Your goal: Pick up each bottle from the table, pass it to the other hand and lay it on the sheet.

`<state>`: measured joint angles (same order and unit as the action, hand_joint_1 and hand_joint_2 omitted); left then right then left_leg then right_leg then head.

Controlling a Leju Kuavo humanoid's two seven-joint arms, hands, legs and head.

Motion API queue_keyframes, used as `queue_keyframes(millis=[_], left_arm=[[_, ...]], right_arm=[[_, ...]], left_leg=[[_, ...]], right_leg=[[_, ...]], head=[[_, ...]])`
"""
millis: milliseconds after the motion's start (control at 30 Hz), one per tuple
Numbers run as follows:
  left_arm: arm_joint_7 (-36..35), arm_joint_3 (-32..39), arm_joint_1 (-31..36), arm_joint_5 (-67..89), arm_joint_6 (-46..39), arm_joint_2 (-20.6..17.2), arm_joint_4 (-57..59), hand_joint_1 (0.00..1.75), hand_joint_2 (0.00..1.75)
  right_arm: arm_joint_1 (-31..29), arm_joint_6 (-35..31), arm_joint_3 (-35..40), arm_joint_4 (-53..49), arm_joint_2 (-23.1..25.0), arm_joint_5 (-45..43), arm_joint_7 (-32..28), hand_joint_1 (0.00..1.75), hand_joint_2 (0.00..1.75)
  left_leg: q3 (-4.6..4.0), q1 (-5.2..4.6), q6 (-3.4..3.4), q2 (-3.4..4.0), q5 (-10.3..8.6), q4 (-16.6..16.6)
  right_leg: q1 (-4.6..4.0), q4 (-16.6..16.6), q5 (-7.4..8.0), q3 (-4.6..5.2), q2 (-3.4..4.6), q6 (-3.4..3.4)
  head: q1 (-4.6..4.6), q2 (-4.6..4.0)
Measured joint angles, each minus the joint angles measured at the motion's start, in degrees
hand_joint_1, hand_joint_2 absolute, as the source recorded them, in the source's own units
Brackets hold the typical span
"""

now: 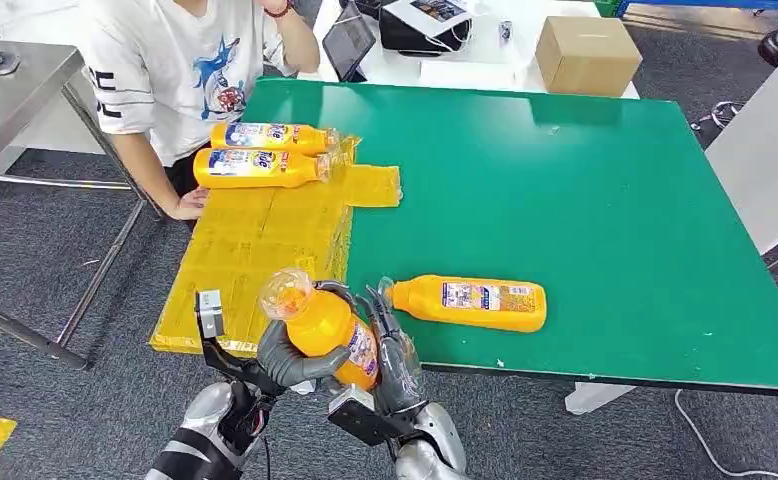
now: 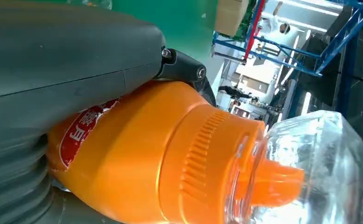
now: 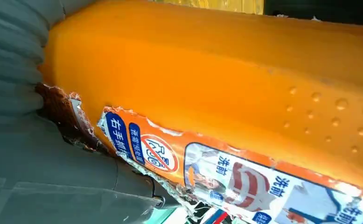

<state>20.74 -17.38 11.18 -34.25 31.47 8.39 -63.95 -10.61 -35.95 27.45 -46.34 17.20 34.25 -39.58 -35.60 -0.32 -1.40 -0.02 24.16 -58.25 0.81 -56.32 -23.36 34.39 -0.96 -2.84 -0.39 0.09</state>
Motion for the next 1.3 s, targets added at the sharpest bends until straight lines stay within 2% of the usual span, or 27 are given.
queue_keyframes(millis=[33, 133, 200, 267, 333, 400, 433, 467, 567, 1300], left_arm=[[0.0, 0.0, 0.0, 0.0, 0.0, 0.02, 0.0, 1.75, 1.75], [1.17, 0.04, 0.01, 1.15, -1.47, 0.02, -0.26, 1.75, 1.75], [7.86, 1.64, 1.46, 10.32, -9.0, -0.13, -0.85, 1.75, 1.75], [12.97, 6.92, 6.94, 26.27, -26.44, -0.96, 0.37, 1.75, 1.75], [13.31, 12.1, 11.46, 31.11, -46.07, -1.4, 1.71, 1.75, 1.75], [13.68, 15.2, 14.0, 32.16, -57.59, -1.51, 2.27, 1.75, 1.75], [13.9, 15.87, 14.53, 32.83, -58.66, -1.35, 2.45, 1.75, 1.75], [14.12, 16.56, 14.73, 33.31, -56.07, -1.23, 2.58, 1.75, 1.75], [14.38, 17.99, 14.78, 33.85, -48.7, -0.92, 3.08, 1.75, 1.75], [14.43, 20.39, 15.16, 33.94, -48.02, -0.15, 3.52, 1.75, 1.75]], right_arm=[[0.0, 0.0, 0.0, 0.0, 0.0, 0.0, 0.0, 0.0, 0.0], [0.04, 1.43, 0.04, -0.11, -0.09, -1.25, 0.0, 0.0, 0.0], [0.89, 9.0, 1.18, -3.95, -0.99, -9.68, 0.33, 0.0, 0.0], [1.84, 17.19, 2.19, -13.92, -2.03, -20.82, 3.53, 0.0, 0.0], [1.86, 20.33, 2.43, -20.1, -2.25, -20.59, 5.4, 0.0, 0.0], [2.43, 21.01, 2.45, -23.85, -2.71, -19.8, 5.16, 0.0, 0.0], [2.6, 21.2, 2.45, -25.05, -2.86, -19.67, 4.76, 0.0, 0.0], [2.65, 21.33, 2.45, -26.16, -2.97, -19.65, 4.24, 0.0, 0.0], [2.88, 21.35, 2.56, -28.26, -3.08, -19.5, 3.67, 0.0, 0.0], [3.62, 21.38, 2.56, -31.19, -3.37, -19.52, 3.5, 0.0, 0.0]], left_leg=[[0.0, 0.0, 0.0, 0.0, 0.0, 0.0], [0.01, 0.0, 0.0, 0.0, 0.0, 0.0], [-0.13, 0.0, -0.02, -0.08, -0.09, 0.0], [-0.47, 0.04, 0.06, -0.12, -0.32, 0.0], [-0.37, 0.03, 0.15, 0.42, -0.26, 0.0], [-0.29, 0.06, 0.17, 0.53, -0.34, 0.0], [-0.31, 0.07, 0.15, 0.45, -0.41, 0.0], [-0.35, 0.07, 0.15, 0.24, -0.42, 0.0], [-0.44, 0.06, 0.15, 0.29, -0.41, 0.0], [-0.45, 0.03, 0.13, 0.43, -0.39, 0.0]], right_leg=[[0.0, 0.0, 0.0, 0.0, 0.0, 0.0], [0.0, 0.0, 0.0, 0.02, 0.0, 0.0], [0.0, -0.02, 0.01, 0.13, -0.05, 0.0], [-0.02, -0.09, 0.28, 0.48, -0.08, 0.06], [-0.03, -0.09, 0.42, 0.6, 0.37, 0.24], [-0.08, -0.09, 0.41, 0.59, 0.45, 0.24], [-0.08, -0.1, 0.38, 0.57, 0.38, 0.24], [-0.08, -0.12, 0.36, 0.53, 0.21, 0.25], [-0.06, -0.12, 0.38, 0.57, 0.22, 0.23], [-0.03, -0.11, 0.4, 0.63, 0.26, 0.22]], head=[[0.0, 0.0], [0.0, 0.0], [0.0, 0.0], [0.35, 0.0], [0.06, 0.0], [0.09, 0.0], [0.13, 0.0], [0.13, 0.0], [0.15, 0.0], [0.13, 0.0]])
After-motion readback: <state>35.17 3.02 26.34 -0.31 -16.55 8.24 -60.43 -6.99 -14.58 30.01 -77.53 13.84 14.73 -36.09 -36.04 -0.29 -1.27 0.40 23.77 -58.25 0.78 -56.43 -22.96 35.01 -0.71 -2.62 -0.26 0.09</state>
